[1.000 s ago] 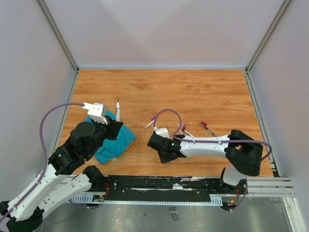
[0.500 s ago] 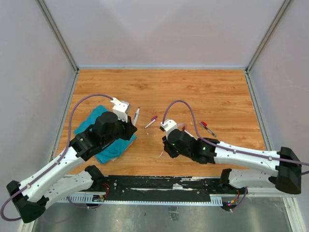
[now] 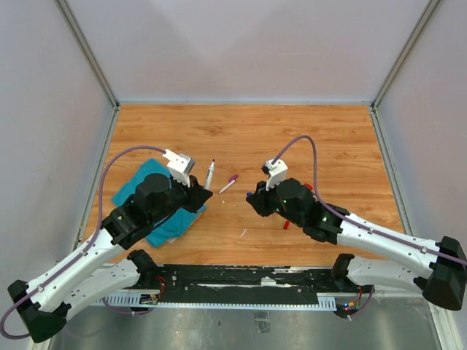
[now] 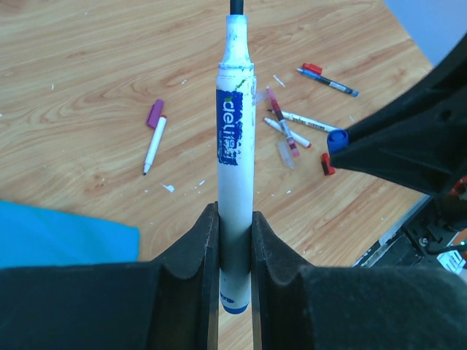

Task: Insert the pens into the pen caps
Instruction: Insert the pen cap onto the pen.

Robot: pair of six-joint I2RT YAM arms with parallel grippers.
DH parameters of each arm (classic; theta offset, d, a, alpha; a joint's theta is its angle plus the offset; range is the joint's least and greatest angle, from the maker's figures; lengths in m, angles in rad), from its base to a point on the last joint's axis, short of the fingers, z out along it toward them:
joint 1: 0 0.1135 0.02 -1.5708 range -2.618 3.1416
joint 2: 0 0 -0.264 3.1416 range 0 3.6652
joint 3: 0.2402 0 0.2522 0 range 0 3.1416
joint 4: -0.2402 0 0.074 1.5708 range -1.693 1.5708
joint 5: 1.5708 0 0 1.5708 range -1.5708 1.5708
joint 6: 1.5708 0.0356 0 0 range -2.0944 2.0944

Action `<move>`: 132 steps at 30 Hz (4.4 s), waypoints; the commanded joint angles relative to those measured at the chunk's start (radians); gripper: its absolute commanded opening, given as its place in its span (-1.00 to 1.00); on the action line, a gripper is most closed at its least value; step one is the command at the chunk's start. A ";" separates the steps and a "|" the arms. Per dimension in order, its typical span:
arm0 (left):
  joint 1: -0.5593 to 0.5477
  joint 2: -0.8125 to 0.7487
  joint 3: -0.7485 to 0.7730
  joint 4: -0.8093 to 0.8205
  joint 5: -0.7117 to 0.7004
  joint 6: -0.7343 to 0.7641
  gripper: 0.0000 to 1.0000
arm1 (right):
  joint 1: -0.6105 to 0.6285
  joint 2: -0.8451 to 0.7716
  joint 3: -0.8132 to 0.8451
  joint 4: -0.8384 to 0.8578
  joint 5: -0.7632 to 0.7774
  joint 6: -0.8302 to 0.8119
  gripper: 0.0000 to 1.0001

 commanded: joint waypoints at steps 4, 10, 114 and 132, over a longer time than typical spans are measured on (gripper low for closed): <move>0.002 -0.033 -0.049 0.144 0.082 -0.009 -0.99 | -0.046 -0.055 -0.053 0.278 -0.128 0.054 -0.99; -0.026 -0.018 -0.080 0.228 0.101 -0.054 -0.99 | -0.046 -0.101 -0.035 0.313 -0.081 0.075 -0.99; -0.288 -0.046 -0.207 0.554 0.025 -0.046 -0.99 | -0.048 -0.164 -0.185 0.628 -0.224 0.291 -0.02; -0.287 -0.029 -0.195 0.520 0.028 -0.029 -0.99 | -0.048 -0.278 0.079 0.194 -0.082 0.143 0.37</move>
